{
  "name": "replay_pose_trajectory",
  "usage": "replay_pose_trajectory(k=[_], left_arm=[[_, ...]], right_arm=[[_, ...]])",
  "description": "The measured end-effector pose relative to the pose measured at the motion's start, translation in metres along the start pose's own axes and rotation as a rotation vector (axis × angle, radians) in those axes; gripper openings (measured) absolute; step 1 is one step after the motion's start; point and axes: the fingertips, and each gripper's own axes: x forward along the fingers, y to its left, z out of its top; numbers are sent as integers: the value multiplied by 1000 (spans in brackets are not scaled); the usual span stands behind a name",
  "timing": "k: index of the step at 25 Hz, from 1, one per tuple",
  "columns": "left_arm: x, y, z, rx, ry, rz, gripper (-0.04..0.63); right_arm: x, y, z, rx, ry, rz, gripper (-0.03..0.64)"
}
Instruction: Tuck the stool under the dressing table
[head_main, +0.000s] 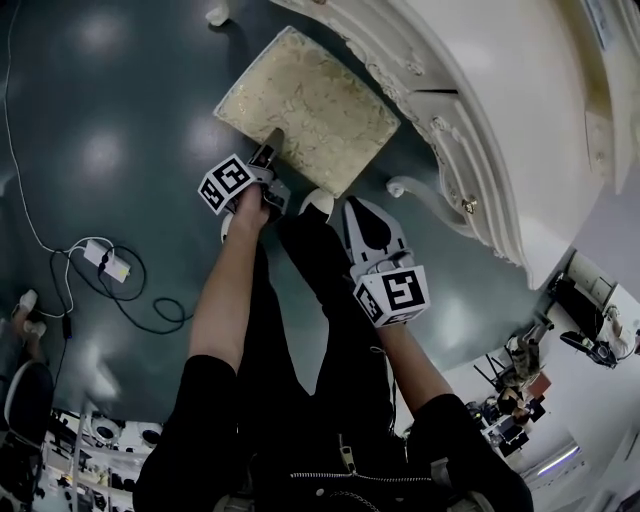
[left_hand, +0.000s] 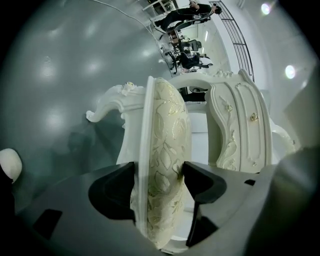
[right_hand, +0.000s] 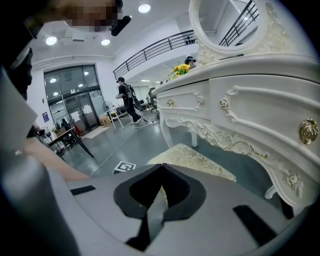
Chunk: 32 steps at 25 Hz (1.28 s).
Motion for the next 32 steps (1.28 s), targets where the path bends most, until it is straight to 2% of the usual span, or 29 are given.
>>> replay_pose_trajectory(k=[12,19,26,32], left_arm=[[75,-42,-14,-3,47,-64,307],[120,-63,-37,-54,87,-112,293],[159,-83,-54,-71,125,-150,287],[184,-97,-60,-54,147,-166,287]], right_arm=[[6,-33,7,-40,-30,-22,8],[13,-50,6,-35,-41,-41,8],[10,-64,11,-52,-49,-54,8],[5,-70,8,-39,-43,-68,8]])
